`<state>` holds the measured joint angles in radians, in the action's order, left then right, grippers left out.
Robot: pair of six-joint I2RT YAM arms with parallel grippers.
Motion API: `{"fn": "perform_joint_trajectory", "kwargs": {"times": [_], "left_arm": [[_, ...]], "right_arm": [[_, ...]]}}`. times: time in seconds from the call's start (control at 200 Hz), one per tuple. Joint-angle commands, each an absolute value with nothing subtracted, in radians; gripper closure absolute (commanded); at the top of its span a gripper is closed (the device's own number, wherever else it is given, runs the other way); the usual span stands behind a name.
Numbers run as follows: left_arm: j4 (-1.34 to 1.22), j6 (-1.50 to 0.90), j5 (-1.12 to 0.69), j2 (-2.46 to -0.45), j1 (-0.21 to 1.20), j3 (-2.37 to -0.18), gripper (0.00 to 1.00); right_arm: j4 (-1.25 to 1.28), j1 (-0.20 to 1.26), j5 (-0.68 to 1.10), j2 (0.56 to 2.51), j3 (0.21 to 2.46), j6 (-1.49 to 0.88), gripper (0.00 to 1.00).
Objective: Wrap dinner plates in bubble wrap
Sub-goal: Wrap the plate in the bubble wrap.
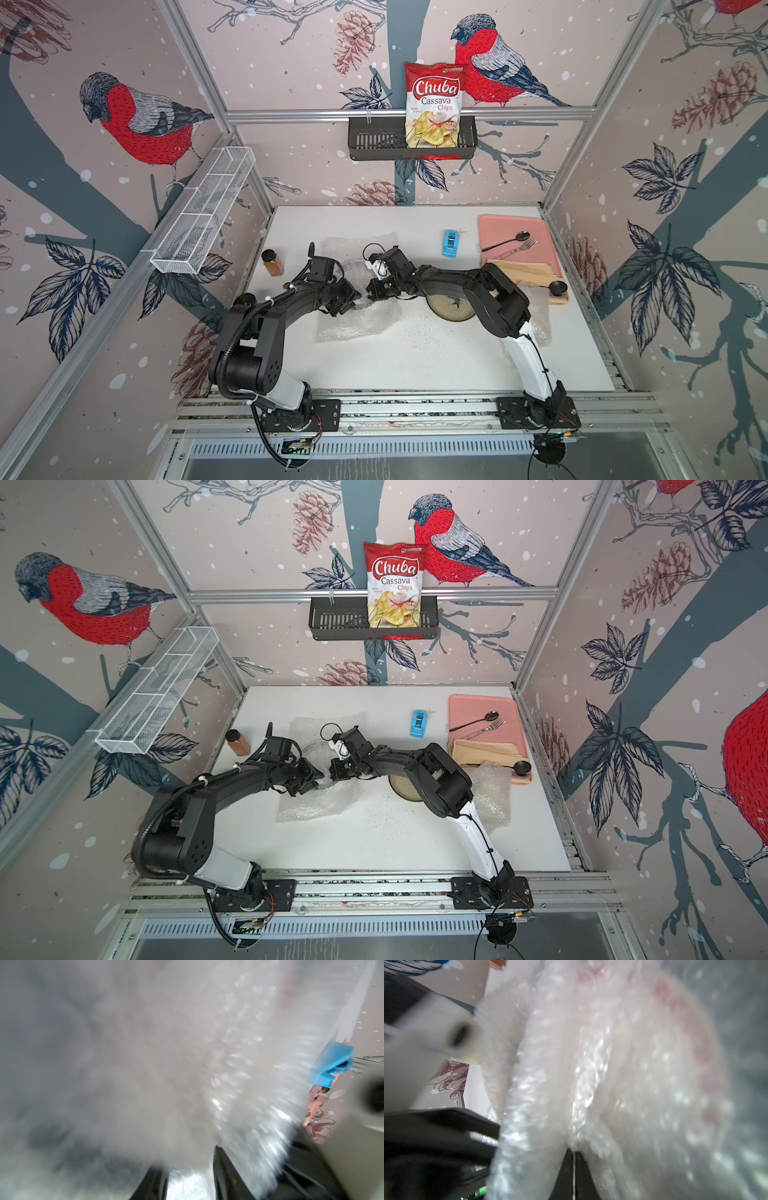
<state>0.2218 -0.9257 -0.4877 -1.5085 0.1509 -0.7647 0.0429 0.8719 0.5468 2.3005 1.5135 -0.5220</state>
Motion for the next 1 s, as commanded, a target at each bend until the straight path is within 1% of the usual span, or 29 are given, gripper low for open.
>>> {"fn": "perform_joint_trajectory", "kwargs": {"times": [0.0, 0.175, 0.335, 0.535, 0.61, 0.67, 0.795, 0.996], "left_arm": [[0.319, -0.866, -0.548, -1.464, 0.118, -0.821, 0.61], [0.356, -0.843, -0.597, -1.442, 0.079, -0.888, 0.62], [0.35, -0.826, -0.589, -1.473, 0.069, -0.921, 0.63], [0.257, -0.827, -0.614, -1.594, 0.073, -0.929, 0.75], [0.232, -0.818, -0.62, -1.639, 0.086, -0.929, 0.78], [0.248, -0.794, -0.616, -1.668, 0.094, -0.936, 0.79], [0.281, -0.737, -0.582, -1.681, 0.102, -0.925, 0.79], [0.406, -0.599, -0.445, -1.697, 0.103, -0.882, 0.91]], "right_arm": [[-0.19, 0.874, 0.422, 2.331, 1.49, -0.507, 0.92], [-0.19, 0.874, 0.417, 2.333, 1.485, -0.512, 0.93], [-0.193, 0.877, 0.41, 2.331, 1.489, -0.513, 0.93], [-0.192, 0.884, 0.41, 2.319, 1.496, -0.515, 0.94], [-0.192, 0.885, 0.414, 2.317, 1.5, -0.519, 0.94], [-0.193, 0.888, 0.416, 2.316, 1.506, -0.52, 0.94], [-0.198, 0.89, 0.424, 2.311, 1.521, -0.524, 0.94], [-0.186, 0.883, 0.447, 2.295, 1.532, -0.539, 0.93]]}}
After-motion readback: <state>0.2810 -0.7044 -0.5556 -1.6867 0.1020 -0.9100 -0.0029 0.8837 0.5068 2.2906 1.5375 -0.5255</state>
